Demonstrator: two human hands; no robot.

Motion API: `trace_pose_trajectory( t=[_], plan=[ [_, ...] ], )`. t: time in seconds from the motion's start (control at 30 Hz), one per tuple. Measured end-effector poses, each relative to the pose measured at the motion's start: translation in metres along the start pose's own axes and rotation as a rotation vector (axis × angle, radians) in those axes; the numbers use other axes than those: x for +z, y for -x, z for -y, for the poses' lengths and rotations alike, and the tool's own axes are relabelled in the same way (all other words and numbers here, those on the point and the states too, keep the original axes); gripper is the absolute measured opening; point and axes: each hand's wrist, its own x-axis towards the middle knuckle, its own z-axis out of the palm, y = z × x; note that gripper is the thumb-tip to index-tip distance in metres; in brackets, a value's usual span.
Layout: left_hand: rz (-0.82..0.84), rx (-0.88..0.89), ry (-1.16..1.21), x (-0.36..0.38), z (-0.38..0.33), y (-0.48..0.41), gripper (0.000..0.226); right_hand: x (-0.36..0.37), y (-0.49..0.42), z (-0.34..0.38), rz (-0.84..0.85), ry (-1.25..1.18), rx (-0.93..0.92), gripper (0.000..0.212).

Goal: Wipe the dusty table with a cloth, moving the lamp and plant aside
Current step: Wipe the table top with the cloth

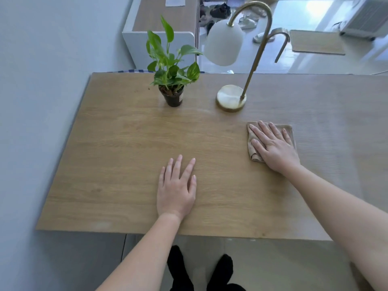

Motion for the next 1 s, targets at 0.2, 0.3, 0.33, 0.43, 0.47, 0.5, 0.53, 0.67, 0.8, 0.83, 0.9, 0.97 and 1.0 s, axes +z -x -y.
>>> trace_pose_trajectory(
  t=[0.2, 0.3, 0.33, 0.43, 0.47, 0.5, 0.53, 0.67, 0.8, 0.83, 0.9, 0.97, 1.0],
  plan=[
    [-0.006, -0.016, -0.019, -0.001, -0.003, 0.000, 0.055, 0.002, 0.018, -0.011, 0.006, -0.021, 0.062, 0.055],
    [-0.032, -0.020, -0.026, 0.000, -0.004, 0.000, 0.055, 0.008, 0.038, -0.015, 0.002, -0.015, 0.075, 0.055],
    [-0.039, -0.022, -0.027, 0.000, -0.004, 0.000, 0.054, 0.009, 0.045, -0.017, 0.002, -0.013, 0.080, 0.056],
    [-0.050, -0.020, -0.023, 0.001, -0.006, 0.001, 0.054, 0.014, 0.068, -0.020, -0.002, -0.011, 0.088, 0.056],
    [-0.050, -0.019, -0.025, 0.001, -0.006, 0.001, 0.054, 0.017, 0.075, -0.021, -0.001, -0.010, 0.093, 0.056],
    [-0.053, -0.020, -0.025, 0.001, -0.005, 0.001, 0.054, 0.019, 0.083, -0.021, 0.000, -0.010, 0.097, 0.056],
    [-0.057, -0.022, -0.026, 0.001, -0.005, 0.001, 0.053, 0.021, 0.092, -0.022, 0.002, -0.009, 0.101, 0.056],
    [-0.057, -0.024, -0.034, 0.000, -0.006, 0.003, 0.053, 0.030, 0.132, -0.024, 0.003, -0.009, 0.126, 0.056],
    [-0.071, -0.023, -0.034, 0.001, -0.007, 0.005, 0.053, 0.040, 0.167, -0.026, 0.001, 0.001, 0.156, 0.056],
    [-0.074, -0.021, -0.033, 0.001, -0.008, 0.005, 0.053, 0.043, 0.175, -0.027, -0.001, 0.002, 0.164, 0.056],
    [-0.079, -0.020, -0.030, 0.001, -0.009, 0.006, 0.053, 0.048, 0.189, -0.028, -0.010, -0.004, 0.181, 0.056],
    [-0.084, -0.022, -0.033, 0.001, -0.009, 0.006, 0.053, 0.055, 0.202, -0.025, -0.026, -0.009, 0.213, 0.056],
    [-0.085, -0.023, -0.035, 0.001, -0.009, 0.007, 0.053, 0.059, 0.207, -0.022, -0.040, -0.009, 0.241, 0.057]
  ],
)
